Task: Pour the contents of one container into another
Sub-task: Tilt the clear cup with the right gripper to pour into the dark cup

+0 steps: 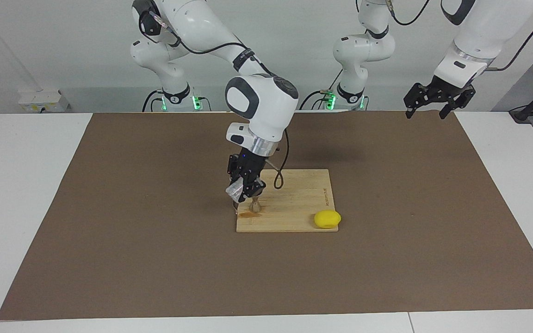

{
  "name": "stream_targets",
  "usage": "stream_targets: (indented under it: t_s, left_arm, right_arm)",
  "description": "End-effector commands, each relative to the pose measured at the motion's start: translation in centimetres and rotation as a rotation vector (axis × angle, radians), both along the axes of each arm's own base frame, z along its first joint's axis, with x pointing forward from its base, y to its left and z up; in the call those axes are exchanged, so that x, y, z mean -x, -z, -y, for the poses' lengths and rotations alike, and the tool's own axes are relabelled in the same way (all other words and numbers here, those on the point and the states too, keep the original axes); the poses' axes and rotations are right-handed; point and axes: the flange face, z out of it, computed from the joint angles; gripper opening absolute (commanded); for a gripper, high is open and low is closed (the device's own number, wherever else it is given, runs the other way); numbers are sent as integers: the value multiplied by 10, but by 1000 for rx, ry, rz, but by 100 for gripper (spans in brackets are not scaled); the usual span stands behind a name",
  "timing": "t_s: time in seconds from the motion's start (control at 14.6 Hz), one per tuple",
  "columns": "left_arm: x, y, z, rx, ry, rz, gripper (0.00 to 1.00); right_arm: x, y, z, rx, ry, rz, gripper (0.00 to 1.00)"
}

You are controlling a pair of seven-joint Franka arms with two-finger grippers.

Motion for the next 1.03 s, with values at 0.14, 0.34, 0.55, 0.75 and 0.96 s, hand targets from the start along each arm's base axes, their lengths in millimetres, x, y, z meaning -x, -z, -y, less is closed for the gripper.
stream_targets:
  t_s: [0.14, 0.34, 0.55, 0.75, 0.96]
  left_arm:
    - [8, -2, -2, -14, -13, -7, 100]
    - [8, -2, -2, -14, -13, -7, 100]
    - [8, -2, -2, -14, -13, -7, 100]
    - [8, -2, -2, -14, -13, -7, 100]
    - [8, -2, -2, -14, -13, -7, 100]
  right_arm:
    - [1, -1, -4, 36, -19, -1, 2]
    - [1, -3, -4, 44, -26, 1, 2]
    - [5, -2, -10, 48, -37, -1, 2]
    - [6, -2, -11, 50, -42, 1, 2]
    - [6, -3, -11, 52, -44, 3, 2]
